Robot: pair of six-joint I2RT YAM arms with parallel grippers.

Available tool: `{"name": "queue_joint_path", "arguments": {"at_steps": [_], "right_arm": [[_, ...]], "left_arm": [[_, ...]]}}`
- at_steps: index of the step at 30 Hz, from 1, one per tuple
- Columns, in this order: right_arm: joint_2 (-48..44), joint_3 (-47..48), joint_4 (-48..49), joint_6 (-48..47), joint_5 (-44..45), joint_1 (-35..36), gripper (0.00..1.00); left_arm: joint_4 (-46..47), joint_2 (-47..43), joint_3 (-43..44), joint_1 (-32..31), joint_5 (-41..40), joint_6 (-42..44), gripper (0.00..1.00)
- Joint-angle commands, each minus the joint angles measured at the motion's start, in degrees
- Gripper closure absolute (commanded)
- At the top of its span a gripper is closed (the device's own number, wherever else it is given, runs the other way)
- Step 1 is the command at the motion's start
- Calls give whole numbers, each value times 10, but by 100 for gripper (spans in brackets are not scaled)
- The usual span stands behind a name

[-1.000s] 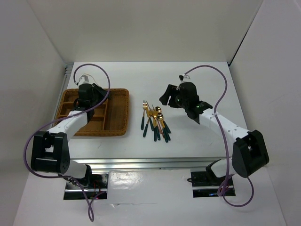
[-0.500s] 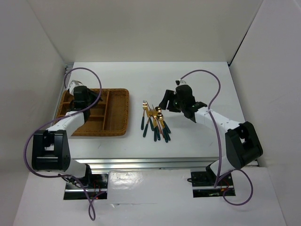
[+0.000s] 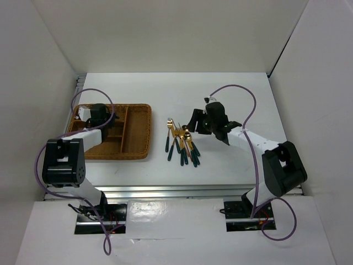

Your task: Sort the eating utensils into containers

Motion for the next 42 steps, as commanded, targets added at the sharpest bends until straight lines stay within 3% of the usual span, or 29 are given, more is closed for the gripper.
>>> {"name": "queue_joint_path", "arguments": {"at_steps": [1,3,4,8,10,11,15,20,24,28,35,42], "right_arm": [[13,-1,32,-11,-6,-3,34],[19,-1,32,-11,-12,-3,34],[19,4,32,-11,-12,-3,34],[24,4,32,-16,-17,-3,34],[24,4,37,-22,-23,-3,34],[24,4,37,-22,-23,-3,34],[24,4,37,-28,-42,-3,36],[29,15,42,-51,-80,-3,37],[54,43,19,-70,-86,15,37],[84,79,-10,-81,-58,52,40],[142,131,-52,-59,-46,72,48],[177,157,-89,-22,-39,98,60]], "left_arm": [[29,19,19,3,-30,-47,76],[16,28,40,3,-30,-47,72],[8,28,40,3,-30,-59,63],[16,42,46,3,-30,-66,50],[16,42,46,3,-30,-61,37],[16,42,53,3,-30,-44,23],[-22,36,71,3,-30,-15,14],[-48,-26,71,3,-8,54,11],[-37,-67,64,3,81,191,14],[-83,-102,76,-29,108,275,17],[-130,-153,81,-81,114,348,23],[-165,-208,58,-123,61,376,24]]}}
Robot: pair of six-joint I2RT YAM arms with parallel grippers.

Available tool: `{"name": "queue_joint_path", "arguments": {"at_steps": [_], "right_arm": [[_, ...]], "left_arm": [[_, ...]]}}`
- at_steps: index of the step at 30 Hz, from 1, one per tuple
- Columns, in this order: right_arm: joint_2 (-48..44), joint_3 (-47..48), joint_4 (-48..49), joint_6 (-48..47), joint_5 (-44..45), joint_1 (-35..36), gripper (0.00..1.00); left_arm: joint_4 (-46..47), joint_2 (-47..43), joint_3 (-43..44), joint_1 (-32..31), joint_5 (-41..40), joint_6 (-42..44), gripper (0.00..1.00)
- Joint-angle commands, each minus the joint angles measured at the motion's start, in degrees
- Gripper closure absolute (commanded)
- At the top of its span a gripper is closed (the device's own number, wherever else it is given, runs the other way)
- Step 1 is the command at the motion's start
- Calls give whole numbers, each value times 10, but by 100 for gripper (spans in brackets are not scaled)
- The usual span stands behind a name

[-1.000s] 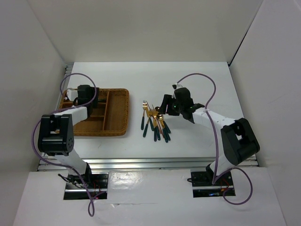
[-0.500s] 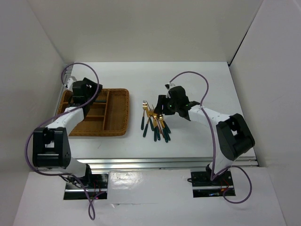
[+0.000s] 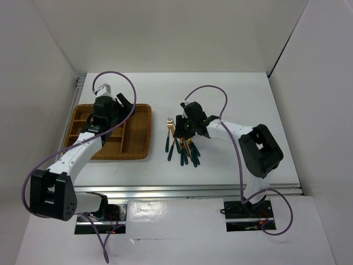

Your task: Sort the eating utensils into containers

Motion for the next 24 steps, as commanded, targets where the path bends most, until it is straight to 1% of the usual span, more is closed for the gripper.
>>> {"name": "queue_joint_path", "arguments": {"at_steps": [1,6,9,21,22,24], "right_arm": [[25,37,-31,19,9,23,60],[55,55,-42,35,3,35,60],[71,66,-59,46,12,41,60],[121,88,-82,51,53,52,60],[121,88,-88,51,58,52,63],[126,93,-88,51,64,52,73]], "left_arm": [[-9,-35,-1,-11,-26,35,24],[-9,-70,-29,-16,-26,35,23],[-3,-77,-35,-16,-31,35,23],[-8,-99,-35,-16,-31,46,23],[-8,-99,-35,-16,-31,46,23],[-8,-99,-35,-22,-31,51,23]]}}
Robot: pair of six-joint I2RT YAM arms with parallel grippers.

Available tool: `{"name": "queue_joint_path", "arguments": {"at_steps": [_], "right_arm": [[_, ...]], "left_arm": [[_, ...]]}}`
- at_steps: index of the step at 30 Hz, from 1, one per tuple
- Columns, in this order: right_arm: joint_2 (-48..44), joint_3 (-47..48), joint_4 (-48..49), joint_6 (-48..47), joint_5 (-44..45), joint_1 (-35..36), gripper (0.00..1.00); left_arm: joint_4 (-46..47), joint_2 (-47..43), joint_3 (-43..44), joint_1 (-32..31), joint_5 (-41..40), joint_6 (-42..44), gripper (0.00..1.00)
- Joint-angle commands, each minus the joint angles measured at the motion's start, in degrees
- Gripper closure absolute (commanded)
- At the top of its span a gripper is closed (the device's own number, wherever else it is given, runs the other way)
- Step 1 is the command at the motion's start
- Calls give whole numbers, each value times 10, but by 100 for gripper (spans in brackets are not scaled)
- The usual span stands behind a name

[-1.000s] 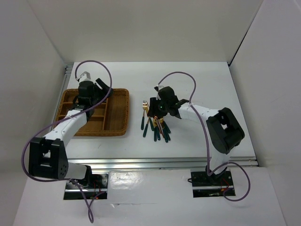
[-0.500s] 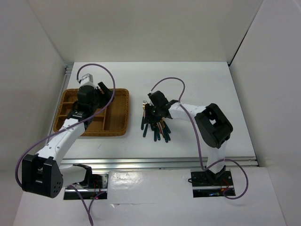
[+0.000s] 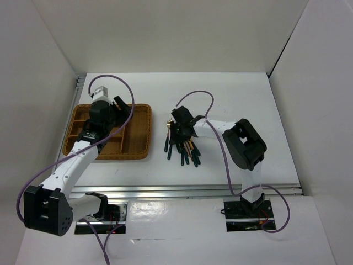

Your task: Sort the eating utensils into containers

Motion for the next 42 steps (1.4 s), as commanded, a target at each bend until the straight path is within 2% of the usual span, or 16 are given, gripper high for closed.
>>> {"name": "queue_joint_path", "arguments": {"at_steps": [1,2,6,11,15,16,20,24,29,36,41,42], "right_arm": [[26,23,-27,2,27,6,78],[31,23,-33,2,33,6,89],[31,28,-43,2,62,6,100],[-24,21,-56,2,82,6,100],[-85,15,-51,-4,96,6,100],[-107,15,-51,-4,104,6,100],[-150,15,-27,-9,122,6,100],[-185,1,11,-9,117,0,100],[-206,-12,35,3,99,-5,100],[-224,-38,83,19,46,-5,100],[-230,-45,88,19,22,-5,100],[-230,-52,88,19,22,-5,100]], "left_arm": [[15,-16,-4,-7,-2,23,23],[15,-16,-4,-7,-2,28,23],[5,-16,-4,-20,5,28,23],[5,-5,-23,-36,77,21,23],[47,1,-60,-42,168,4,22],[89,1,-71,-50,225,4,22],[211,33,-124,-83,326,-40,22],[248,74,-118,-124,341,-34,22],[344,125,-125,-144,356,-34,22],[369,205,-85,-162,369,-40,24],[379,239,-53,-167,375,-46,31],[379,239,-53,-167,375,-46,37]]}}
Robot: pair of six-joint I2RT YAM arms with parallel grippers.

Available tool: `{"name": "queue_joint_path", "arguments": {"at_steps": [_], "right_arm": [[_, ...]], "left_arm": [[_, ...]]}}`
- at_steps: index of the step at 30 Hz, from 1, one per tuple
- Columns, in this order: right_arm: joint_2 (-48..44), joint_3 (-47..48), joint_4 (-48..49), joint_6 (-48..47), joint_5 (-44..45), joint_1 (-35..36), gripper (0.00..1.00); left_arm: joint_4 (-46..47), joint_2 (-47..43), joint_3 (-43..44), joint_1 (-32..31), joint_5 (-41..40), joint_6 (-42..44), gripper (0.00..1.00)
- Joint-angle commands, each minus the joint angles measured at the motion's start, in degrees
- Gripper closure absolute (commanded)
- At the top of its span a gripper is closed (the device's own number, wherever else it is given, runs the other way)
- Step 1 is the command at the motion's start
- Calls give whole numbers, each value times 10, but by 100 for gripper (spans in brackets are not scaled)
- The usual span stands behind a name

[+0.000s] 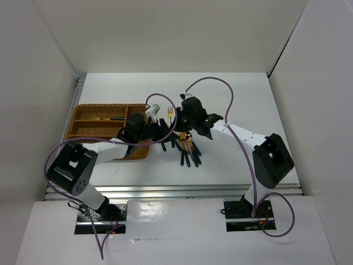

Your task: Sort the eating utensils into containers

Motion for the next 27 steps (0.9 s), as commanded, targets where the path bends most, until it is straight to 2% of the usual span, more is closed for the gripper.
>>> {"name": "queue_joint_path", "arguments": {"at_steps": [1,3,4,6,8,9,13,14,17,19,23,27], "right_arm": [[-41,-6,49,7,-25,-3,100],[-41,-11,49,7,-25,-3,100],[-41,-11,49,7,-25,-3,100],[-46,-11,49,7,-20,-3,100],[-46,-11,49,7,-20,-3,92],[-46,-11,49,7,-10,-3,80],[-69,16,-8,-3,35,-11,51],[-76,23,-18,-10,46,-16,46],[-122,23,-25,-16,53,-46,39],[-150,3,-25,-16,58,-61,37],[-224,-51,12,-37,58,-84,35],[-209,-78,41,-54,22,-84,35]], "left_arm": [[53,14,36,-3,19,-4,42],[53,22,44,-3,19,-4,55],[45,29,51,-3,19,-9,67],[29,36,59,-3,14,-15,74],[23,41,59,-3,-1,-21,80],[23,42,59,-3,-13,-26,82],[2,19,53,-3,-52,-26,83],[2,12,53,3,-59,-26,83],[-15,-15,40,26,-85,-31,83],[-35,-30,35,50,-110,-36,83],[-111,-75,30,105,-238,-70,83],[-116,-117,-4,163,-344,-157,83]]}}
